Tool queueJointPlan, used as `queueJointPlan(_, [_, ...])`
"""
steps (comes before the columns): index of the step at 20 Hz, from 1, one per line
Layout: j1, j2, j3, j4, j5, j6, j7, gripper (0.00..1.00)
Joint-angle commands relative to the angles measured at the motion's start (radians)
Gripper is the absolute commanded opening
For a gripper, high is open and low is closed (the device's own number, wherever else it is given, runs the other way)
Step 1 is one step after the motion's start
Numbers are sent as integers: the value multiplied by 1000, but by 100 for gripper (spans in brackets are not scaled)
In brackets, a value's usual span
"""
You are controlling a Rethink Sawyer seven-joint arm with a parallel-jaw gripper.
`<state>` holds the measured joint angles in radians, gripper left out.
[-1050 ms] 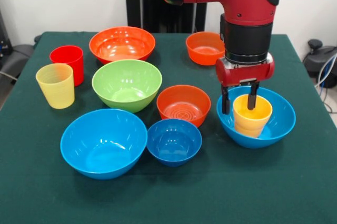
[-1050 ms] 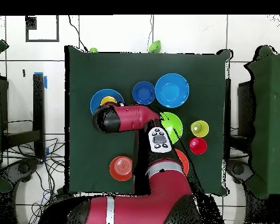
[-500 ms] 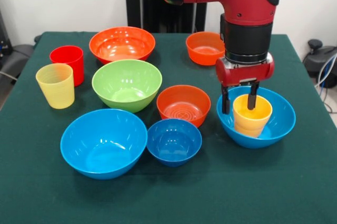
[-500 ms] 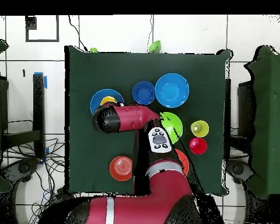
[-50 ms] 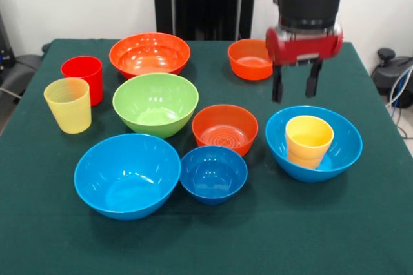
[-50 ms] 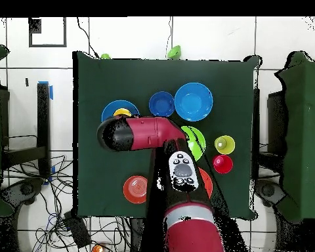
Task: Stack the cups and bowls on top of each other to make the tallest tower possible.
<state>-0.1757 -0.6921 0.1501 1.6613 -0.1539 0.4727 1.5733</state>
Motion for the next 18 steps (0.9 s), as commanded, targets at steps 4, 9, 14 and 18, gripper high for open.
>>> queueJointPlan(4, [-53, -97, 91, 95, 25, 125, 18, 100])
queueJointPlan(9, [-88, -102, 99, 151, -25, 53, -14, 100])
queueJointPlan(14, [-145, -93, 108, 216, -100, -19, -67, 100])
queueJointPlan(18, [-202, -80, 139, 259, -146, -59, -105, 100])
